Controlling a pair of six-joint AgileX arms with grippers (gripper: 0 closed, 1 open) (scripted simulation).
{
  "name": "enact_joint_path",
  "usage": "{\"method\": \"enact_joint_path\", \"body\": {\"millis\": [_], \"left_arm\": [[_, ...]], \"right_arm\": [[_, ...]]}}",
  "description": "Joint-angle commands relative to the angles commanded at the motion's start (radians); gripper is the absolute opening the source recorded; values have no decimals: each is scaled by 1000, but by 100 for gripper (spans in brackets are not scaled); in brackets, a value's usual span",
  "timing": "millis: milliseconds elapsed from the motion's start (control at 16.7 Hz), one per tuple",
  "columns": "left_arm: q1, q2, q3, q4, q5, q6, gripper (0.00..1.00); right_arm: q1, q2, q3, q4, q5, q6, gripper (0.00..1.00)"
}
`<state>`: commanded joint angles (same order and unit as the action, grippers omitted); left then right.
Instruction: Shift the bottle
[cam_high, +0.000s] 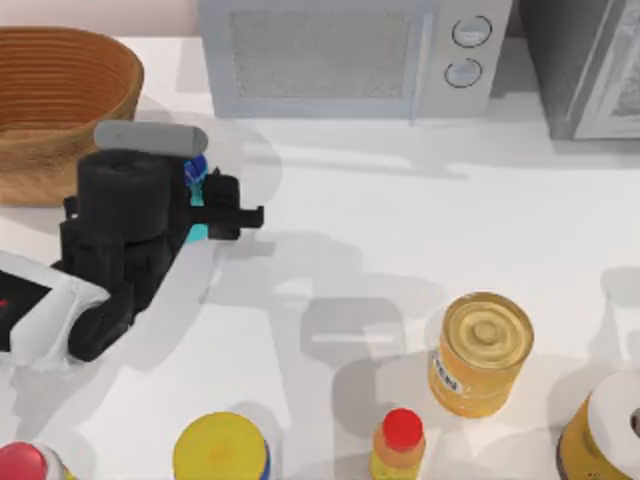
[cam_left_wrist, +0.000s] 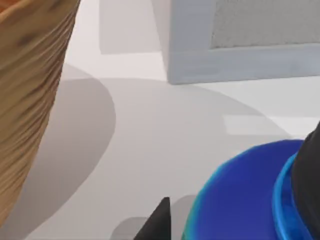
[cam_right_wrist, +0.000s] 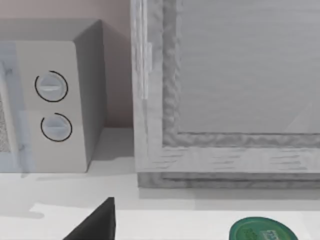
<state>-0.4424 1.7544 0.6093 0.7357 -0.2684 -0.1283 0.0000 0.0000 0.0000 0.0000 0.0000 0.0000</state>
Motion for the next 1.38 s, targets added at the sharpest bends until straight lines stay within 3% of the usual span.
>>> {"method": "enact_joint_path", "body": {"millis": [240,600,1380], "left_arm": [[49,-130,-154,12,-45,-36,0],[50,-137,-168,14,-49,-36,0],[100,199,-36,227,-5,-19,0]], "right_arm": [[0,0,0,0,0,0,100],[0,0,0,0,0,0,100],[0,0,0,0,0,0,100]]}}
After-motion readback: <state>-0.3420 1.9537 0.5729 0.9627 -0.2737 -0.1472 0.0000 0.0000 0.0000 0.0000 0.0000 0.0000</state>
